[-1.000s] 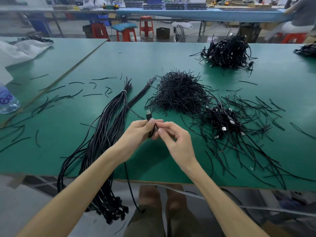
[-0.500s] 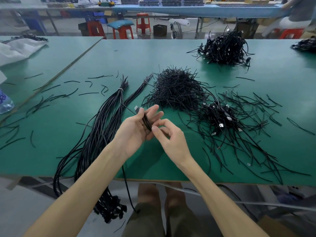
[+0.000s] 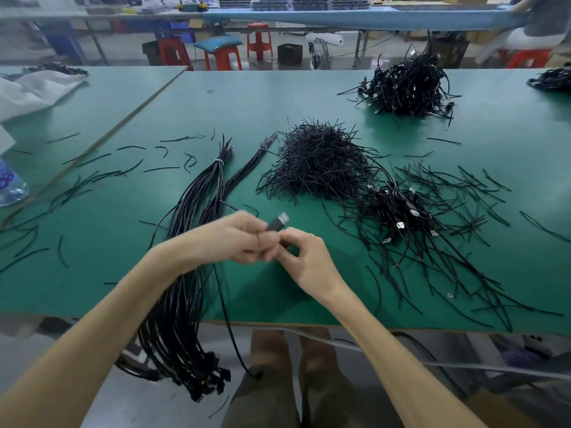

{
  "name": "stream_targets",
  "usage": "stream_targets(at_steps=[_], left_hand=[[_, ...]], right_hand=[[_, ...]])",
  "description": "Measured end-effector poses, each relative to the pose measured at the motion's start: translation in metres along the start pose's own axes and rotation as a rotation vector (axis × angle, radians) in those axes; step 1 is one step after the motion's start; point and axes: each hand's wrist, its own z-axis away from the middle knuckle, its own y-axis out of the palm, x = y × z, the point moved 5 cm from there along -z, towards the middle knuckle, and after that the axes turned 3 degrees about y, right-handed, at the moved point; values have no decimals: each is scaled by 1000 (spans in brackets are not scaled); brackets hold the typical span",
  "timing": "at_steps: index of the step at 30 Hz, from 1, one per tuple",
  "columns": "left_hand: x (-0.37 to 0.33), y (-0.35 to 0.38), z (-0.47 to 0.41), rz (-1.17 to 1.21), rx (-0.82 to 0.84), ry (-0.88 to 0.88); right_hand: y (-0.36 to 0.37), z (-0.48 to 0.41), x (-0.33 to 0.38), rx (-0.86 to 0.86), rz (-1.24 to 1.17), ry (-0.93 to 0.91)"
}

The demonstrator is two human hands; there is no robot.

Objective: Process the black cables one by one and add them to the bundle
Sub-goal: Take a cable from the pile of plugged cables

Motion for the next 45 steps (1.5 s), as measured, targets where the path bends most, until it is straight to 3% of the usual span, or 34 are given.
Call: stream_targets(at_steps=[4, 8, 13, 18, 22, 25, 29, 32, 35, 40, 45], left_hand=[[3, 17, -4, -636, 50, -144], [3, 24, -4, -955, -28, -118], [13, 21, -1, -1089, -133, -2], [16, 11, 8, -1086, -404, 240], [27, 9, 5, -1096, -461, 188], [39, 10, 2, -961, -473, 139], [44, 14, -5, -453, -481, 140], [43, 18, -9, -197, -488, 145], [41, 18, -12, 55, -522, 134], [40, 27, -16, 278, -586, 152], [37, 21, -17, 806, -566, 253]], right_hand=[[6, -1, 1, 49, 124, -8], [-2, 1, 0, -16, 36, 30], [-4, 0, -2, -69, 21, 64], [-9, -1, -2, -180, -71, 43], [-13, 1, -2, -160, -272, 59], [-9, 1, -2, -103, -304, 62], [-12, 0, -2, -86, -387, 51], [-13, 1, -2, -79, -416, 44], [-11, 1, -1, -47, -394, 40], [-9, 1, -1, 11, -351, 36], [-1, -1, -4, 57, -160, 44]])
